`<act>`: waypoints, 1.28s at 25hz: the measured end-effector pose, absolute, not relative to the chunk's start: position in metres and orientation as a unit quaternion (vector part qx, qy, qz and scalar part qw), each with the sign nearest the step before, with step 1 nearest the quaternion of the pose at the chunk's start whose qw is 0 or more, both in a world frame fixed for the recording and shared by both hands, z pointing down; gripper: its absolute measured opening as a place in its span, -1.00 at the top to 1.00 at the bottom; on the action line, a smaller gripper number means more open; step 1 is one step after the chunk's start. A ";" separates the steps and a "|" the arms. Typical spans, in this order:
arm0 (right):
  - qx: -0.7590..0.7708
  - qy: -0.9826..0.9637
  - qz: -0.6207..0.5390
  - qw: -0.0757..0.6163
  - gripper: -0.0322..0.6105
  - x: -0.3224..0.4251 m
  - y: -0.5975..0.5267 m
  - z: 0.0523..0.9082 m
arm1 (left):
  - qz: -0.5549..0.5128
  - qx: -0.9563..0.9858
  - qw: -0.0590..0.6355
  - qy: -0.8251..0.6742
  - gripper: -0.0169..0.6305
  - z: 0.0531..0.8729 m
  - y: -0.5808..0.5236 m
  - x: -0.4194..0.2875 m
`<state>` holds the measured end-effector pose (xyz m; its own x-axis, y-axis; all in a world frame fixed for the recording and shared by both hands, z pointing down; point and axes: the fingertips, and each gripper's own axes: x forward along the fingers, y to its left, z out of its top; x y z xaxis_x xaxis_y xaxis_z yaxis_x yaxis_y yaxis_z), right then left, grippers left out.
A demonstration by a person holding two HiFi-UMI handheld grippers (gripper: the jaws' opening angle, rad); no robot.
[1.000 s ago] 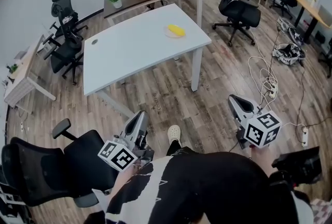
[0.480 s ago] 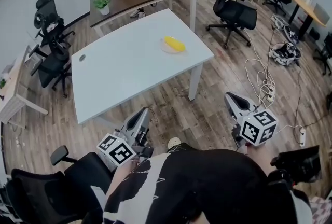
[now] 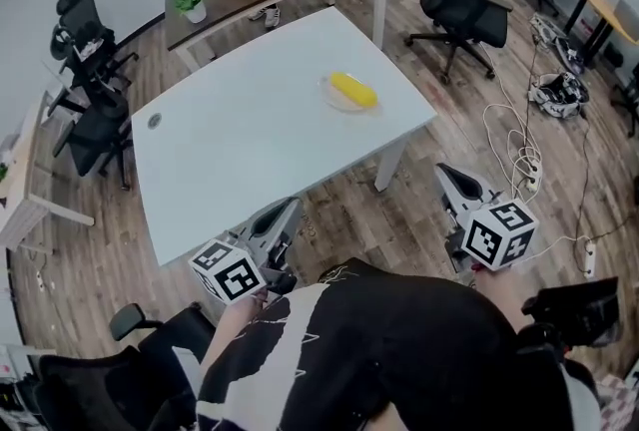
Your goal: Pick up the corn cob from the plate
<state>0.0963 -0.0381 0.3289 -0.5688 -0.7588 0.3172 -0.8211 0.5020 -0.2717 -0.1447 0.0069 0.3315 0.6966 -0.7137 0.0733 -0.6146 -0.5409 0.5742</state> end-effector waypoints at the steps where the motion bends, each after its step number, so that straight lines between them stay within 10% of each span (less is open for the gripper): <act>1: 0.461 -0.861 0.202 0.081 0.85 0.095 -0.042 0.333 | -0.081 0.878 0.290 -0.373 0.91 0.332 0.002 -0.144; 32: 0.452 -0.846 0.256 0.120 0.85 0.044 -0.085 0.374 | -0.098 0.884 0.280 -0.362 0.91 0.352 -0.022 -0.169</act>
